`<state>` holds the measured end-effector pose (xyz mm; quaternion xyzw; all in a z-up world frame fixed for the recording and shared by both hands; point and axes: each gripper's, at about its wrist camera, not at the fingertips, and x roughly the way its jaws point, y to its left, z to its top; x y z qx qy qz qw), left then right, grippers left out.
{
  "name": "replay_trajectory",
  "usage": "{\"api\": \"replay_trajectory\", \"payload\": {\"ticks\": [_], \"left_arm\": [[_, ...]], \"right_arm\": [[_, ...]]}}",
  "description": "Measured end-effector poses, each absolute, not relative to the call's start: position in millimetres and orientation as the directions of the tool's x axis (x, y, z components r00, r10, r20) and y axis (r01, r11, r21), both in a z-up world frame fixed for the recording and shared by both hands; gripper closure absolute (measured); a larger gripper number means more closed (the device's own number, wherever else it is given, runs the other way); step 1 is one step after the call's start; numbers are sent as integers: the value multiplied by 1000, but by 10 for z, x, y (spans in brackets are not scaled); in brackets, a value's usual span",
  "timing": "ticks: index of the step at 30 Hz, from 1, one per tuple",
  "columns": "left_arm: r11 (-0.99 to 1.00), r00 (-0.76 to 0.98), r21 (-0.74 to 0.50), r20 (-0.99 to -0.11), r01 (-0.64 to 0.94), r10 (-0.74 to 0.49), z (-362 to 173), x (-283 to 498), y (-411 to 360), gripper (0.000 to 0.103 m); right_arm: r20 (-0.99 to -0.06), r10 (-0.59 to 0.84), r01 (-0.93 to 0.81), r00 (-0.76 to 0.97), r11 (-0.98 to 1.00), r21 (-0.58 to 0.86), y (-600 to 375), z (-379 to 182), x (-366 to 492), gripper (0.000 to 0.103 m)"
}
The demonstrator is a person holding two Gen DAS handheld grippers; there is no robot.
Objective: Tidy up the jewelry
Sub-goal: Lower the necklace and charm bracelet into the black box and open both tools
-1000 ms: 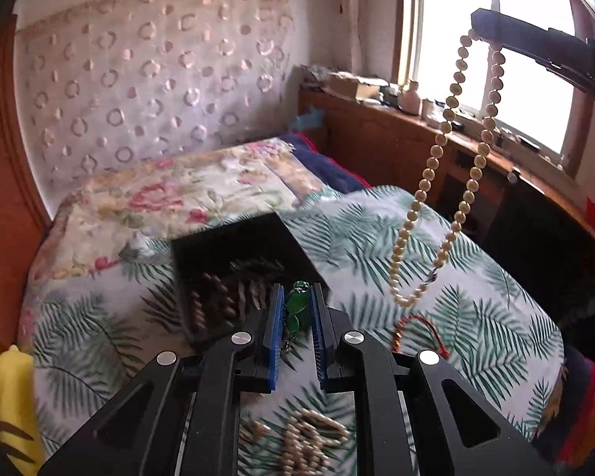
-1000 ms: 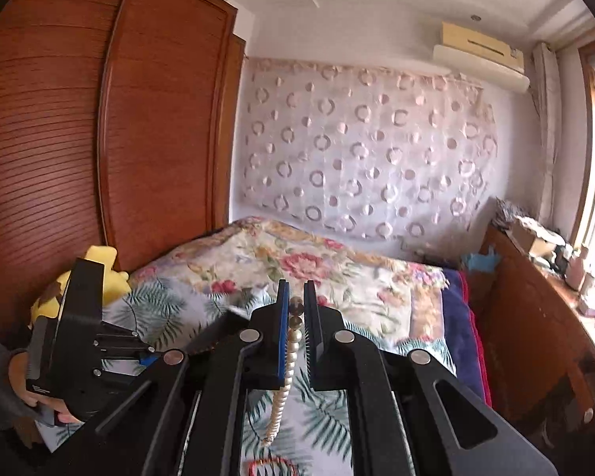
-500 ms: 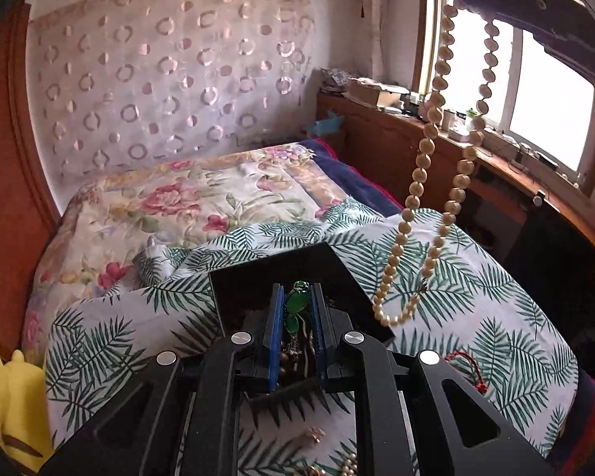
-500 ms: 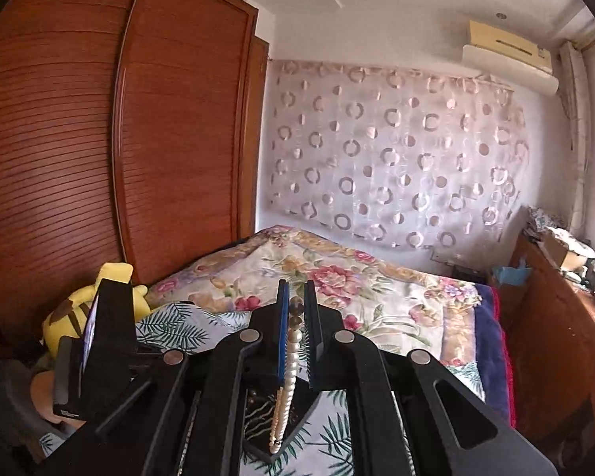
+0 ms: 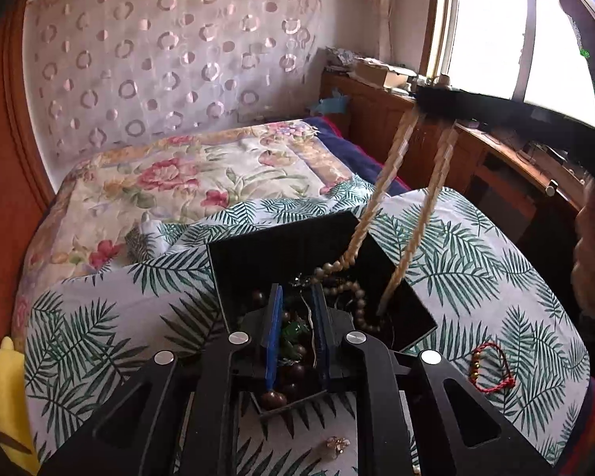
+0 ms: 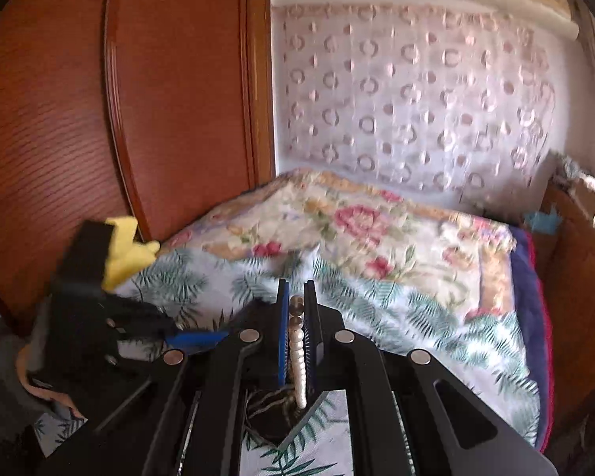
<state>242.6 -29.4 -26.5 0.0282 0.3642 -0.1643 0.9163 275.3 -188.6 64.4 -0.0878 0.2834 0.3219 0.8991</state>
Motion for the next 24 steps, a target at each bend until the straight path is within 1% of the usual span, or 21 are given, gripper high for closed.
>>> {"api": "replay_trajectory", "payload": {"ticks": [1, 2, 6, 8, 10, 12, 14, 15, 17, 18, 19, 20, 21, 24], "left_arm": [[946, 685, -66, -674, 317, -277, -268, 2412, -283, 77], [948, 691, -66, -670, 311, -274, -266, 2394, -264, 71], [953, 702, -76, -660, 293, -268, -251, 2318, -172, 68], [955, 708, -84, -654, 285, -268, -234, 2279, -128, 59], [958, 715, -84, -648, 275, -262, -216, 2233, -85, 56], [962, 723, -72, -645, 264, -247, -216, 2175, -55, 52], [964, 731, -59, -641, 258, -235, -215, 2119, -28, 42], [965, 735, -52, -639, 255, -229, -216, 2088, -21, 40], [968, 739, -41, -637, 249, -217, -214, 2040, -13, 33], [969, 743, -37, -634, 246, -213, -214, 2003, -7, 32], [969, 745, -35, -633, 245, -212, -210, 1983, -3, 31], [969, 746, -31, -632, 244, -209, -211, 1958, -1, 28], [970, 749, -28, -631, 243, -205, -214, 1926, 0, 26], [971, 752, -24, -629, 237, -199, -223, 1837, -5, 25]], "right_arm": [[-576, 528, -629, 624, 777, 32, -1873, 570, 2754, 95], [-590, 526, -629, 612, 776, 40, -1849, 481, 2764, 95], [-621, 527, -633, 581, 772, 62, -1777, 248, 2735, 95], [-629, 527, -635, 572, 770, 67, -1746, 189, 2746, 95], [-635, 526, -636, 566, 768, 69, -1739, 130, 2714, 94], [-643, 524, -638, 559, 767, 69, -1712, 78, 2698, 94], [-648, 519, -636, 558, 769, 68, -1697, 44, 2673, 94], [-649, 520, -635, 556, 769, 72, -1694, 37, 2671, 94], [-650, 516, -630, 557, 773, 73, -1716, 18, 2653, 93], [-650, 516, -630, 557, 773, 74, -1720, 14, 2640, 89], [-650, 516, -629, 558, 774, 75, -1729, 15, 2631, 74], [-648, 515, -626, 562, 776, 74, -1738, 19, 2616, 66], [-644, 514, -623, 567, 779, 74, -1754, 28, 2597, 61], [-635, 515, -618, 575, 783, 76, -1793, 63, 2540, 61]]}}
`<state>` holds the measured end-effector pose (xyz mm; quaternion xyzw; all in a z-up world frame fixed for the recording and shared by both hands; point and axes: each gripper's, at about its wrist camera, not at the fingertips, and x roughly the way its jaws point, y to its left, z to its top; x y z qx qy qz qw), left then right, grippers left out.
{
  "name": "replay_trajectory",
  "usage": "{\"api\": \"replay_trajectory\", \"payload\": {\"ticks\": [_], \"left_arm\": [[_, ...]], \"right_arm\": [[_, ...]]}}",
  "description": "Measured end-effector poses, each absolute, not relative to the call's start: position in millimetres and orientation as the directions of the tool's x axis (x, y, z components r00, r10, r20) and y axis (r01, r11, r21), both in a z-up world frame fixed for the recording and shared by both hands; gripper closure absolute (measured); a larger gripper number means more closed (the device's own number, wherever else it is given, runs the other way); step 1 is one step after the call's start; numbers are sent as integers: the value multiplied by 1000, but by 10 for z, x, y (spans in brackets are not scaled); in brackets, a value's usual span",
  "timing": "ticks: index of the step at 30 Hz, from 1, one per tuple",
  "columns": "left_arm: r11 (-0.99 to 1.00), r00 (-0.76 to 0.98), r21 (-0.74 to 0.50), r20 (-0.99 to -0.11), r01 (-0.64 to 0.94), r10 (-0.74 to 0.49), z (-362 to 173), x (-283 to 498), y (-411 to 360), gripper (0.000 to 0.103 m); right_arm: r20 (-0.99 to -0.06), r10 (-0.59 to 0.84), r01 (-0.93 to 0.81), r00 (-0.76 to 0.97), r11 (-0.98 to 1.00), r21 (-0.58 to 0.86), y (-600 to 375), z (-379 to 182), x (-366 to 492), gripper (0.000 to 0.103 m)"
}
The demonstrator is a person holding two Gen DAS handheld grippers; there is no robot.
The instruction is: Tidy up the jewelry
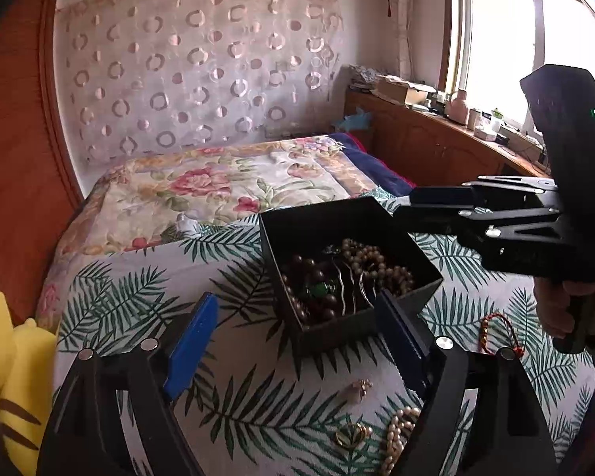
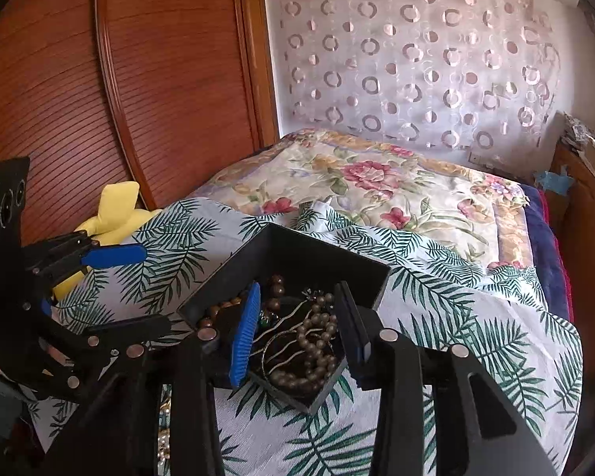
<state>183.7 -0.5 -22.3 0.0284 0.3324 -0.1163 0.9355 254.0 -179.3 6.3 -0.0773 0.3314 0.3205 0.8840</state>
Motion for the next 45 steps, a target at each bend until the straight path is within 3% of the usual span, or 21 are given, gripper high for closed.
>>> {"api": "replay_trajectory", "payload": {"ticks": [7, 10, 22, 43, 45], "left_arm": [[974, 756, -28, -626, 226, -193, -259, 1605, -11, 12], [974, 753, -31, -628, 226, -195, -294, 1490, -23, 11], [972, 735, -56, -645, 227, -209, -427, 1104, -81, 10], [962, 678, -71, -696, 263, -237, -732, 861, -116, 10], [958, 673, -74, -696, 278, -249, -745, 845, -142, 17]], "right_arm": [[-621, 511, -600, 594, 796, 80, -1981, 77, 2320, 61], [-623, 502, -588, 600, 805, 82, -2082, 28, 2188, 61], [-680, 431, -526, 593, 847, 78, -2620, -341, 1671, 63], [-773, 275, -434, 572, 901, -1, -2840, -846, 1699, 84], [-773, 272, -433, 572, 901, -3, -2841, -843, 1702, 84]]}}
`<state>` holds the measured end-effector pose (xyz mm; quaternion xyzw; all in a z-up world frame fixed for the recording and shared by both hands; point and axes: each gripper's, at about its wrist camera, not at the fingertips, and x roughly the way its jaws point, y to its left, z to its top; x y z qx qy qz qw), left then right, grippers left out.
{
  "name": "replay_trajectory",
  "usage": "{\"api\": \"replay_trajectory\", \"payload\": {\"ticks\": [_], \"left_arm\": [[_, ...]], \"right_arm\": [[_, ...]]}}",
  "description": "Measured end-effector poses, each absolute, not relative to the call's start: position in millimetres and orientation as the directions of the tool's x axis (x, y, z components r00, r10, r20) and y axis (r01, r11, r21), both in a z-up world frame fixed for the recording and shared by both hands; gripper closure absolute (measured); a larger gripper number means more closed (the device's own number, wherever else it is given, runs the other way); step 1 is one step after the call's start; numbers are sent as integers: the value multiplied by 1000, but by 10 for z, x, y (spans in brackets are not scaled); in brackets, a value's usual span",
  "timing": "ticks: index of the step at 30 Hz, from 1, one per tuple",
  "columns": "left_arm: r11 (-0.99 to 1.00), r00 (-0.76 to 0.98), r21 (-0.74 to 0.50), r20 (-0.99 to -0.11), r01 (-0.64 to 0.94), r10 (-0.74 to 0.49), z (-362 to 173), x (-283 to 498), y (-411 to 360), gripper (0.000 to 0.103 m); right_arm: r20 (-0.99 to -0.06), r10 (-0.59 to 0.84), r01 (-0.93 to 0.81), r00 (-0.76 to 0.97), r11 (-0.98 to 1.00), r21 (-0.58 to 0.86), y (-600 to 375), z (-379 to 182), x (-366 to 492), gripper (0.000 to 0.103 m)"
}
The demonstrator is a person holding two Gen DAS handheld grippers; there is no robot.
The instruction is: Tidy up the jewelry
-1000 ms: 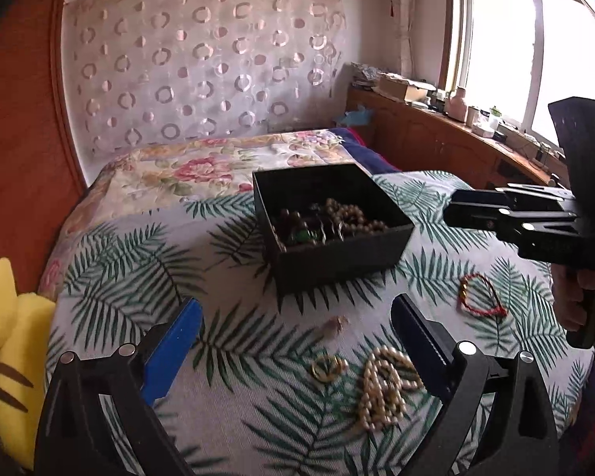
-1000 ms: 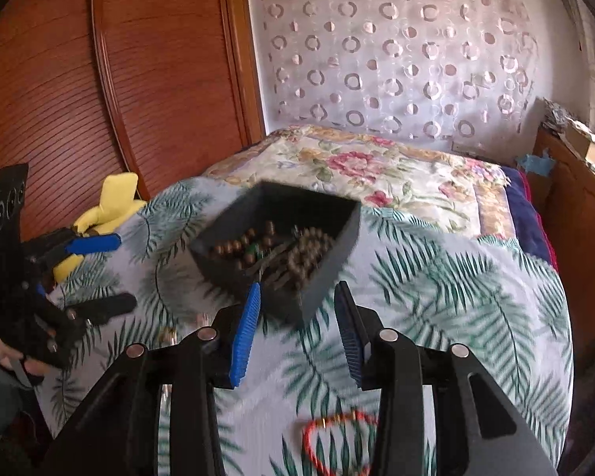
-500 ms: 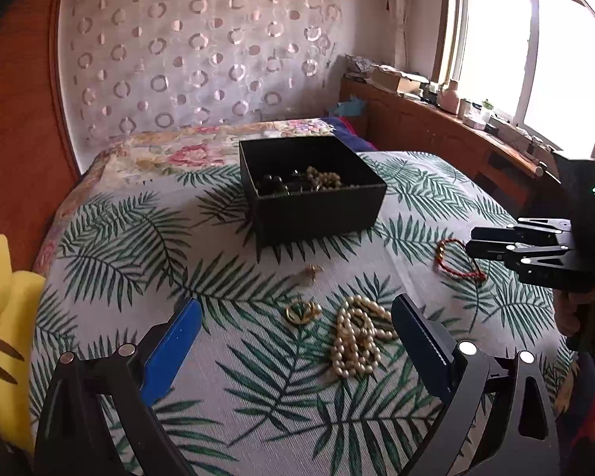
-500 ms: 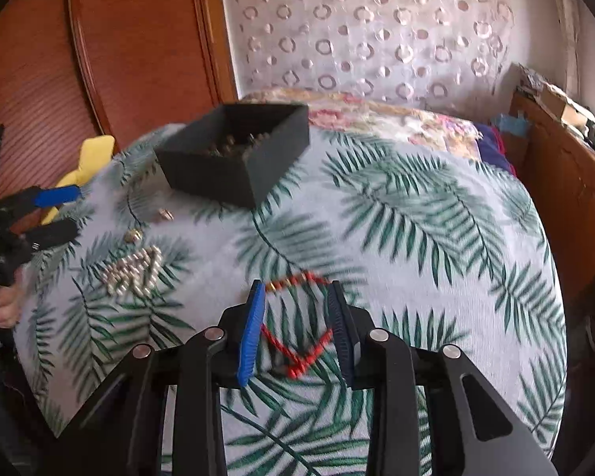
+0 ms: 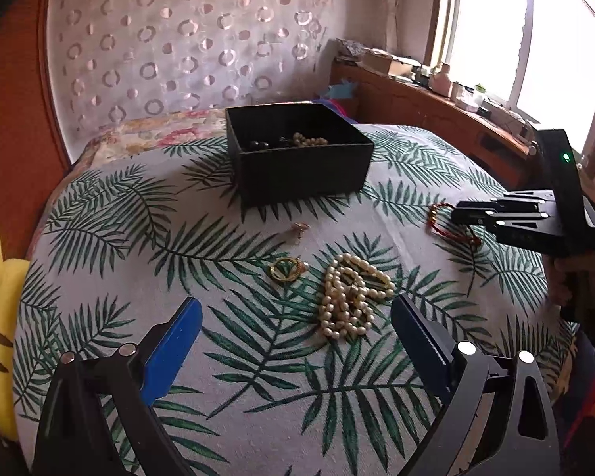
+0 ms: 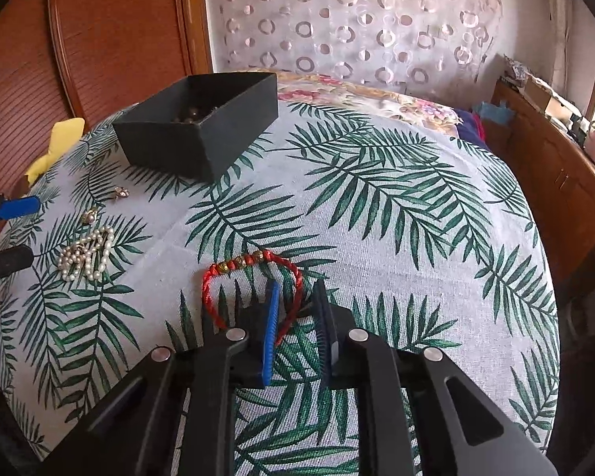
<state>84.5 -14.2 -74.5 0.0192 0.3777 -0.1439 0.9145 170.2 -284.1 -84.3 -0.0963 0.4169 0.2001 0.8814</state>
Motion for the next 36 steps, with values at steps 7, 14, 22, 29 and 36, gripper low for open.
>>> {"api": "replay_trajectory", "payload": {"ticks": [7, 14, 22, 29, 36], "left_arm": [[941, 624, -93, -726, 325, -287, -807, 831, -241, 64], [944, 628, -88, -726, 318, -280, -786, 885, -218, 78], [955, 623, -67, -744, 290, -241, -821, 1166, -160, 77], [951, 621, -41, -749, 305, -232, -809, 1278, -252, 77], [940, 614, -13, -754, 342, -234, -803, 1295, -388, 92]], "right_arm": [[-773, 273, -432, 572, 902, -1, -2845, -846, 1697, 84], [-772, 269, -432, 575, 902, -7, -2851, -843, 1688, 84], [-772, 269, -432, 576, 902, -8, -2848, -845, 1687, 84], [-772, 269, -432, 576, 902, -8, -2846, -845, 1685, 84], [-772, 268, -432, 576, 902, -9, -2846, -845, 1685, 84]]}}
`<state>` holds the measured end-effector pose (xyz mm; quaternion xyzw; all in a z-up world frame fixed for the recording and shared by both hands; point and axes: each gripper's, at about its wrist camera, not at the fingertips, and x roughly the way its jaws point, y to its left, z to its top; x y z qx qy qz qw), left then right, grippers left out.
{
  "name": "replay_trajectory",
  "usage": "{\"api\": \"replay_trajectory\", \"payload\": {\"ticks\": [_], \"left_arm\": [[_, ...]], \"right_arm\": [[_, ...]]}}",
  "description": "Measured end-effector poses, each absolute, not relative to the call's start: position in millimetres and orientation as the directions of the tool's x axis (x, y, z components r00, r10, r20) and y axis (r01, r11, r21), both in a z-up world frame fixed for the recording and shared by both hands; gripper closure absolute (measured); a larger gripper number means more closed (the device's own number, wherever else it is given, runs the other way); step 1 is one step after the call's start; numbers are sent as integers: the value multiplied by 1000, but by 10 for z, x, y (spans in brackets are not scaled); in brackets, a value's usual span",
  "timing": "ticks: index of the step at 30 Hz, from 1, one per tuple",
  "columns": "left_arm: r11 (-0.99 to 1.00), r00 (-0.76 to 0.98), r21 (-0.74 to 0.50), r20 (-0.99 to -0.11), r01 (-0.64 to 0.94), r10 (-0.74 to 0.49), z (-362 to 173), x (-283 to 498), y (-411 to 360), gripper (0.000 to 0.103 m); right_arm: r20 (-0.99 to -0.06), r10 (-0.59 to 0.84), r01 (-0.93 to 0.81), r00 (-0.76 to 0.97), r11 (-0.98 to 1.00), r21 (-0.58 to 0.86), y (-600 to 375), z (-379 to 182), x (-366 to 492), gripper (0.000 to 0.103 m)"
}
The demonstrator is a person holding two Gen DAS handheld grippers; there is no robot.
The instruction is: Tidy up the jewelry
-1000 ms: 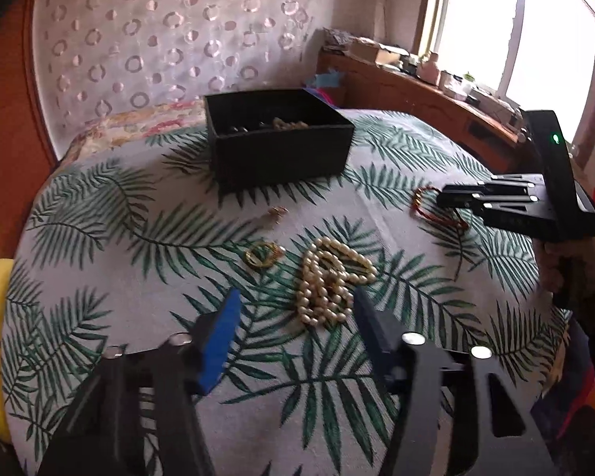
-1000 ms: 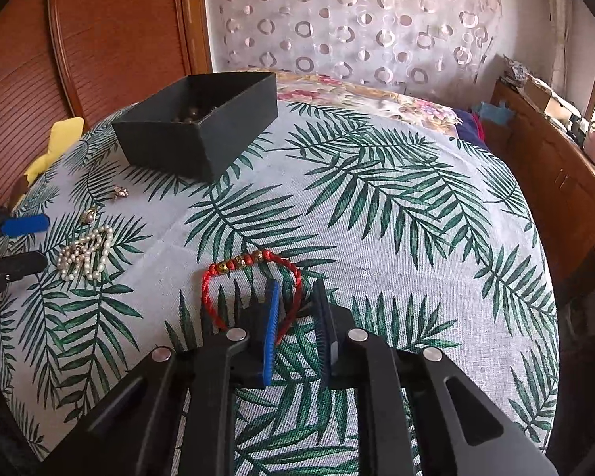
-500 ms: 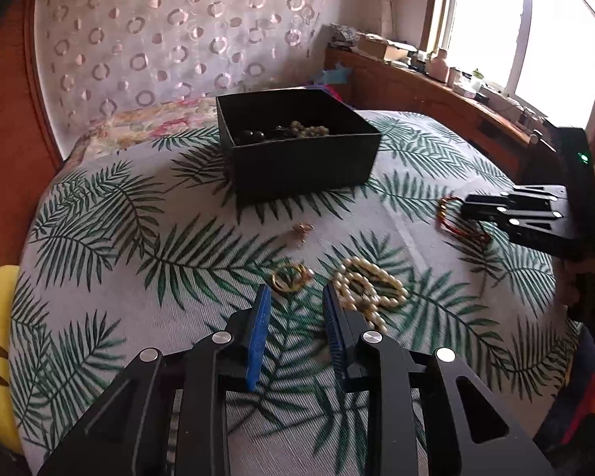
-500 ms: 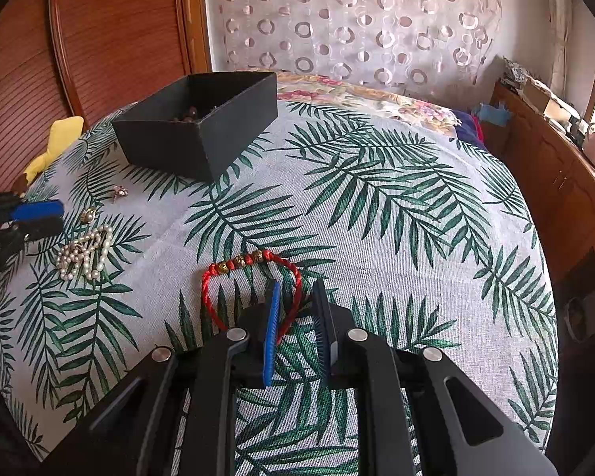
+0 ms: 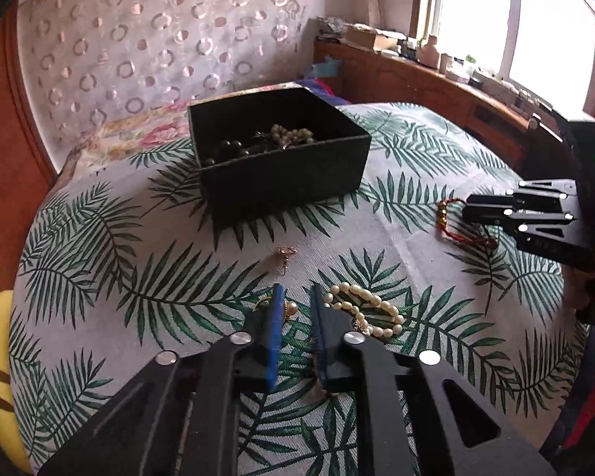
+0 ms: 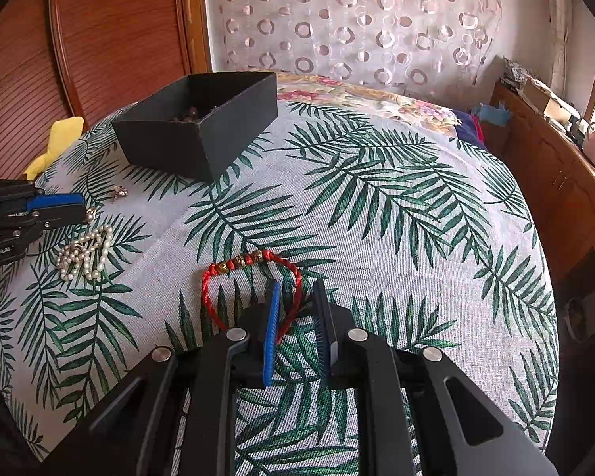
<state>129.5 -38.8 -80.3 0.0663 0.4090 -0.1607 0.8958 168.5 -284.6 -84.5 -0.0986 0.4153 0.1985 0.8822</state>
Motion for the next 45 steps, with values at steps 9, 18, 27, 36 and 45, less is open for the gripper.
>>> {"api": "replay_trajectory", "payload": {"ticks": [9, 18, 27, 36, 45], "left_arm": [[946, 602, 16, -775, 323, -192, -904, 1322, -371, 91], [944, 617, -13, -755, 329, -225, -827, 1297, -328, 94], [941, 662, -34, -701, 338, -263, -559, 1214, -315, 94], [939, 691, -47, -664, 340, -284, -367, 1297, -292, 94], [942, 703, -59, -650, 330, -287, -257, 1473, -245, 94]], "right_arm": [[-772, 268, -432, 577, 902, -10, -2843, -847, 1684, 84], [-773, 268, -444, 575, 896, -19, -2822, -845, 1679, 100], [-726, 290, -454, 623, 890, -34, -2748, -632, 1623, 100], [-650, 356, -494, 671, 868, -35, -2650, -185, 1623, 100], [-620, 414, -543, 666, 839, -22, -2476, -17, 1777, 100]]}}
